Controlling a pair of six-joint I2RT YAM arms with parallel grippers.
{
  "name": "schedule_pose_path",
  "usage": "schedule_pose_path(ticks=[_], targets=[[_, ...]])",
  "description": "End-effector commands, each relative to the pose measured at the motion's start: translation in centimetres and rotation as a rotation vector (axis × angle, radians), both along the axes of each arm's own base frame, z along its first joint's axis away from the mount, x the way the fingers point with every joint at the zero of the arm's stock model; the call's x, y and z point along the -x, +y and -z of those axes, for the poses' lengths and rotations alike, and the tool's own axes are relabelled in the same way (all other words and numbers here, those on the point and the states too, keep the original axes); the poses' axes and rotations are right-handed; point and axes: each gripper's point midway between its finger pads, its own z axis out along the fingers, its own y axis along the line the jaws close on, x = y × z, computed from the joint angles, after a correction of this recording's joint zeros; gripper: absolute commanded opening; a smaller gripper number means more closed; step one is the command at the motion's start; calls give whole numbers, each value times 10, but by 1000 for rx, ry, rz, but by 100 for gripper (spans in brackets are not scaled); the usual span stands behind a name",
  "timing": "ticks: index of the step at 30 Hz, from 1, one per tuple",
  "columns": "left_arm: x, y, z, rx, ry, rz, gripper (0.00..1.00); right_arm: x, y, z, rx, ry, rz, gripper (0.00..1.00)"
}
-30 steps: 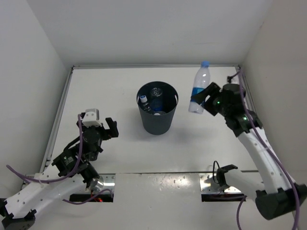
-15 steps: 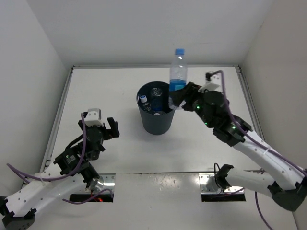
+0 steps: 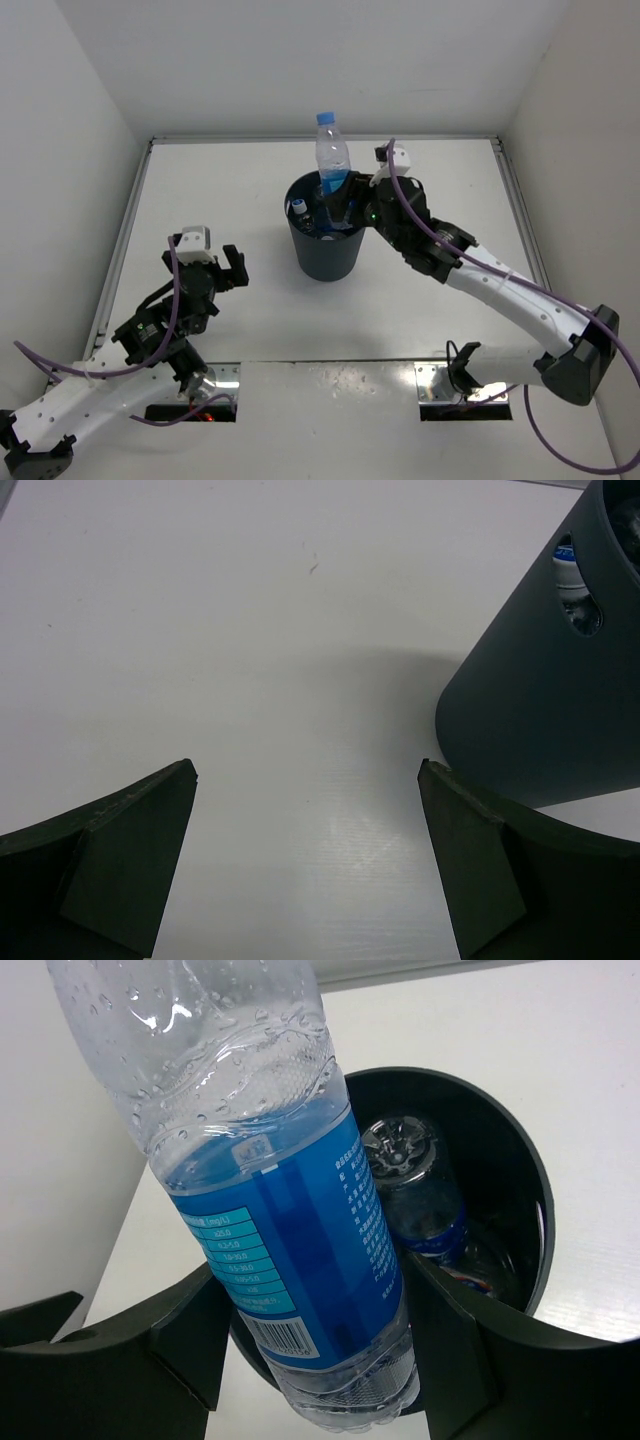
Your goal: Put the plastic bottles in the bin
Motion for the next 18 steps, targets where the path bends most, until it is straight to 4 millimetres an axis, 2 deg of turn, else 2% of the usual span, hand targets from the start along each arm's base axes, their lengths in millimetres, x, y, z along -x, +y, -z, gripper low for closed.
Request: schedule_pose_path(ticks=[1, 2, 3, 6, 7, 8, 10, 11, 14, 15, 16, 17, 18], targets=[[-3, 1, -14, 35, -32, -21, 100, -6, 9, -25, -48, -39, -32, 26], [-3, 1, -14, 35, -32, -21, 100, -5, 11, -33, -69, -44, -40, 29], [-3, 1, -14, 35, -32, -21, 100, -8, 9, -25, -54, -24, -38, 32], [-3, 1, -14, 35, -32, -21, 100, -9, 12, -30, -62, -20, -60, 44], [-3, 1, -14, 35, -32, -21, 100, -8, 12, -33, -69, -15, -57, 50], [-4, 0, -13, 28, -26, -21, 100, -8, 11, -34, -67, -12, -57, 61], [-4, 0, -13, 28, -26, -21, 100, -8, 8, -35, -55, -7, -40, 71], [-4, 0, -13, 28, -26, -21, 100, -10, 4, -32, -43, -3, -19, 79], [-4, 0, -13, 28, -26, -21, 100, -12, -14, -45, -36, -11, 36, 91], [-4, 0, -13, 28, -26, -21, 100, -11, -20, -60, -53, -29, 45, 99], [-4, 0, -13, 28, -26, -21, 100, -17, -30, -64, -61, -23, 76, 99], [-4, 0, -13, 28, -26, -21, 100, -13, -35, -70, -69, -22, 68, 99], [-4, 0, -13, 28, -26, -21, 100, -13, -41, -84, -86, -42, 78, 99]])
